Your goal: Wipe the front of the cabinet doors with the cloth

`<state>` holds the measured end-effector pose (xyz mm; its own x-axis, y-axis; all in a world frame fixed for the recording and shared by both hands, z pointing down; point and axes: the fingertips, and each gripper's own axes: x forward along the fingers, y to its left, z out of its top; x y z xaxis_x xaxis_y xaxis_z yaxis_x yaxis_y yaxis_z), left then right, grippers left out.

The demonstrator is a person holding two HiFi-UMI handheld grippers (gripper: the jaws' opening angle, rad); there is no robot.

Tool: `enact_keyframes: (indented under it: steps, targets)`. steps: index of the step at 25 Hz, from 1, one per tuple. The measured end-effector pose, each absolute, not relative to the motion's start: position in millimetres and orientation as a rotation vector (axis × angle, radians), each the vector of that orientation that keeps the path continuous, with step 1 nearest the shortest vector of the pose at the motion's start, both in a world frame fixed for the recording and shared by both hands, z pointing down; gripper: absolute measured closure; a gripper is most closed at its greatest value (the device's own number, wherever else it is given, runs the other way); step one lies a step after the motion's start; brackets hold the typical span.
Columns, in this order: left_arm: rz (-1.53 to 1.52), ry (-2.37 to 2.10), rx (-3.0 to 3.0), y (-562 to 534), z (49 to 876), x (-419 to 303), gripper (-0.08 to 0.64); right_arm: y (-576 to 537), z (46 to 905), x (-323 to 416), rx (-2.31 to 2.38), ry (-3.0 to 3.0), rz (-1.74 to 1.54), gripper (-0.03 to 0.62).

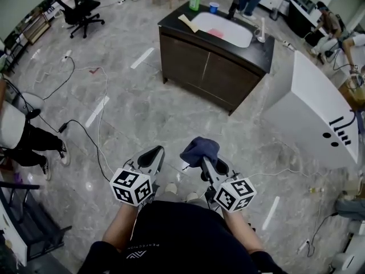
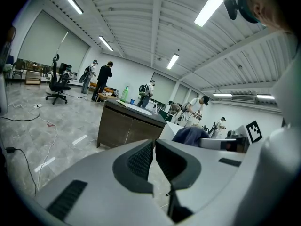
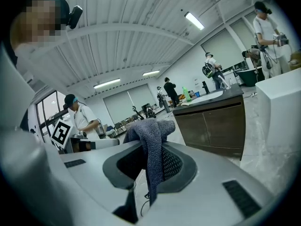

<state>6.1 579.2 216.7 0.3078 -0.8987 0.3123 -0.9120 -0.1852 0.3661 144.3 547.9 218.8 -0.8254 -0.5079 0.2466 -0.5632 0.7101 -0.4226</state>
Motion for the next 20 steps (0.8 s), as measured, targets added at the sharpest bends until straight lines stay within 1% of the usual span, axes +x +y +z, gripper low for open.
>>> enact_keyframes:
  steps: [11, 20]
  targets:
    - [0.06, -1.591, 2.081, 576, 231, -47, 0.537, 539, 226, 96, 0.9, -2.779, 0.75, 0.522]
    - [0.032, -1.564, 2.105, 533, 232, -57, 0.537, 491, 230, 80, 0.909, -2.767, 0.729, 0.522]
